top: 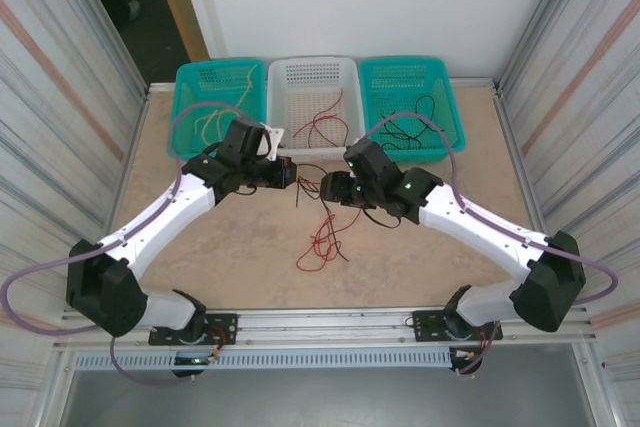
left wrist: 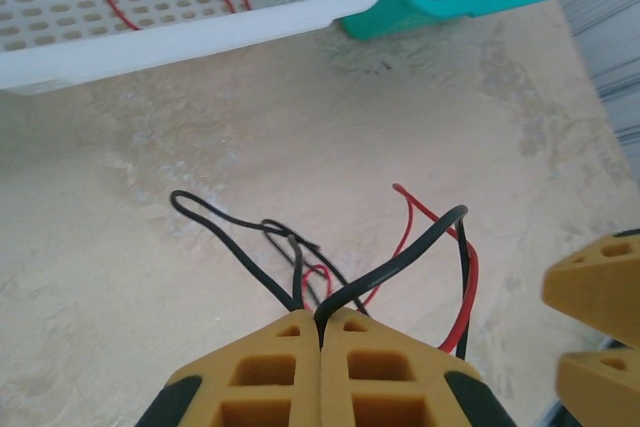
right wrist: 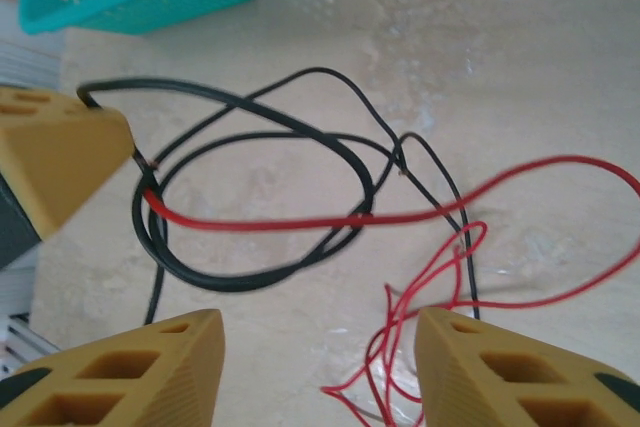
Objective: Untangle the cables
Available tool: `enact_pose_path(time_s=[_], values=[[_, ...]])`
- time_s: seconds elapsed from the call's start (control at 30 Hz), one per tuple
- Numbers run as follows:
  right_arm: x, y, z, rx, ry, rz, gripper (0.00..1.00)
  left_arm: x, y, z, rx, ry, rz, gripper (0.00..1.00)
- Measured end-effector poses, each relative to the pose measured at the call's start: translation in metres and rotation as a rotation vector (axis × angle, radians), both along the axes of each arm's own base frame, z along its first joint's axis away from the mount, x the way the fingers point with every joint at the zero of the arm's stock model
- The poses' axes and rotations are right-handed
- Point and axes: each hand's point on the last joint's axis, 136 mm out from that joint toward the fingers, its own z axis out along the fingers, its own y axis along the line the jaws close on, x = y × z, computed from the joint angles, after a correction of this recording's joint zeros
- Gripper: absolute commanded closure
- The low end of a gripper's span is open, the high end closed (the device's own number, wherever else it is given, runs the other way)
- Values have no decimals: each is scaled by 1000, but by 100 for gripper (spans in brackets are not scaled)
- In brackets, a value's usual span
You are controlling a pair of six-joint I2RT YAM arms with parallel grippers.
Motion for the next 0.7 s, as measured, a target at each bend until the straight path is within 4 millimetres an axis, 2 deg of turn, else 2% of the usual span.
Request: enact_pose_path(time_s=[0.27, 0.37, 0.43, 0.57, 0.6, 0.63, 0.67, 0.7], values=[[6, -7, 2, -13, -13, -2, 46, -14, -13, 17, -75, -10, -103, 100], [11, -11, 8, -23, -29, 3, 51, -20, -16, 27, -101, -34, -147, 100], [15, -14, 12, -23, -39, 10, 62, -23, -19, 34, -130, -46, -173, 100], [19, -14, 23, -23, -66, 33, 96, -24, -24, 46, -185, -71, -212, 100], [19, -13, 27, -19, -74, 46, 100, -24, -26, 48, -195, -77, -219, 100], [19, -12, 32, -15, -79, 52, 100, -24, -27, 50, -202, -81, -225, 94], [19, -12, 38, -16, -93, 63, 100, -24, -28, 52, -210, -86, -231, 77], [19, -11, 46, -12, -110, 71, 100, -24, -29, 54, -218, -95, -238, 65]])
